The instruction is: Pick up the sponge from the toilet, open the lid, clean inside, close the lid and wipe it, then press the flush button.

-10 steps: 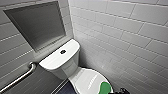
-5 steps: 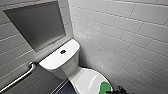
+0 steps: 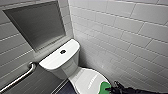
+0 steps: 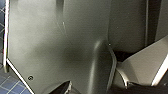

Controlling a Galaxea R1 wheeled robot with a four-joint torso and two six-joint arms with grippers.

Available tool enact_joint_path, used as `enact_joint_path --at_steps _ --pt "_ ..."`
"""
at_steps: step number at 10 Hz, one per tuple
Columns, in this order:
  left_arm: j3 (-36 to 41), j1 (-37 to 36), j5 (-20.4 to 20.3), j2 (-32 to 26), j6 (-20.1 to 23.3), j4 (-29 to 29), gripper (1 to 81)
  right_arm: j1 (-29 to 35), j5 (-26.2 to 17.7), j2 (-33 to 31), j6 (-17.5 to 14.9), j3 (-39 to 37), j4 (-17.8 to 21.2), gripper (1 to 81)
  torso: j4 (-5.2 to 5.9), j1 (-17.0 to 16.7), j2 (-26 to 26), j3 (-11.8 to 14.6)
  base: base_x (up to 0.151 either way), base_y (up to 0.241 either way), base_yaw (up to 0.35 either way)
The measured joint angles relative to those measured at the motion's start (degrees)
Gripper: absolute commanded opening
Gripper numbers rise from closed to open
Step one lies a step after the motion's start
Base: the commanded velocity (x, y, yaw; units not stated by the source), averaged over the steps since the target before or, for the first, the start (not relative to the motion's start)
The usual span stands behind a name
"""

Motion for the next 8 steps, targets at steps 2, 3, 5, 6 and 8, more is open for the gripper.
enact_joint_path --at_steps 2,3,5,6,8 --pt "0.0 0.0 0.0 0.0 0.0 0.0 81.1 0.9 -0.4 0.0 0.2 0.6 0.0 81.1 0.00 0.0 0.0 0.0 0.000 0.000 0.000" --pt "0.0 0.0 0.0 0.0 0.0 0.0 81.1 1.2 -0.6 0.5 0.3 0.8 0.0 81.1 0.00 0.0 0.0 0.0 0.000 0.000 0.000" --pt "0.0 0.0 0.0 0.0 0.0 0.0 81.1 1.0 -1.6 2.2 0.3 0.4 0.0 81.1 0.00 0.0 0.0 0.0 0.000 0.000 0.000" --pt "0.0 0.0 0.0 0.0 0.0 0.0 81.1 0.7 -1.8 3.1 0.3 -0.2 0.0 81.1 0.00 0.0 0.0 0.0 0.000 0.000 0.000" --pt "0.0 0.0 0.0 0.0 0.0 0.0 81.1 -1.0 -1.8 3.3 0.4 -0.7 0.0 81.1 0.00 0.0 0.0 0.0 0.000 0.000 0.000"
